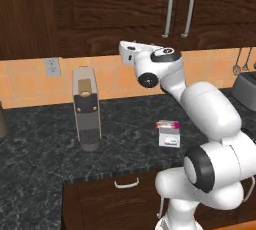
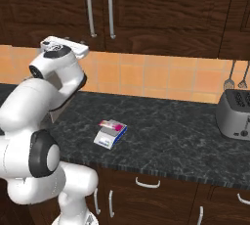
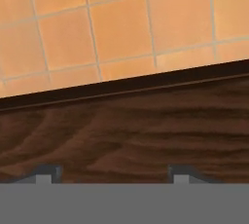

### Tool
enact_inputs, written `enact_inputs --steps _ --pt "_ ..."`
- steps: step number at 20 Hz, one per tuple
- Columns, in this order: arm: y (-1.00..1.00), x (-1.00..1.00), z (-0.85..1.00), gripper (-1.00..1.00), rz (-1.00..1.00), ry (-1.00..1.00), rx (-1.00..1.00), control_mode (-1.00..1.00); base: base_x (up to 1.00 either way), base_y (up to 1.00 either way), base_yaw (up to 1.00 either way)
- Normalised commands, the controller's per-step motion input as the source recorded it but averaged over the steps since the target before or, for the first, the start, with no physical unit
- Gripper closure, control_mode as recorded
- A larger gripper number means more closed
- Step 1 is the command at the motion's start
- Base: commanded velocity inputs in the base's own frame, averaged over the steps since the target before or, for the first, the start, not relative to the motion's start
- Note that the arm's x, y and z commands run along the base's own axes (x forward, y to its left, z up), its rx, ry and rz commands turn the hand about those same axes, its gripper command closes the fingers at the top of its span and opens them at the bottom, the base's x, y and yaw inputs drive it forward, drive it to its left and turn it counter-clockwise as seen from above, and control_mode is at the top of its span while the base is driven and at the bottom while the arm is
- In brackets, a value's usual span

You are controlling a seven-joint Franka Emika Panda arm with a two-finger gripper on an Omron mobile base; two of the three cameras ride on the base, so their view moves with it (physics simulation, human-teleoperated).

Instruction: Pick the bar and place it on the digital scale for weighing, and close the cabinet.

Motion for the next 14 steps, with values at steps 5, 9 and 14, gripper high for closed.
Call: enact_inputs --steps 5,9,14 --pt "-0.04 1.0 0.0 -1.0 0.05 -0.06 0.01 -1.0 0.0 0.0 0.0" --pt "-0.15 0.85 -0.04 -1.0 0.04 -0.13 0.02 -1.0 0.0 0.0 0.0" --pt "-0.08 0.28 0.0 -1.0 0.0 -0.24 0.0 -1.0 0.0 0.0 0.0"
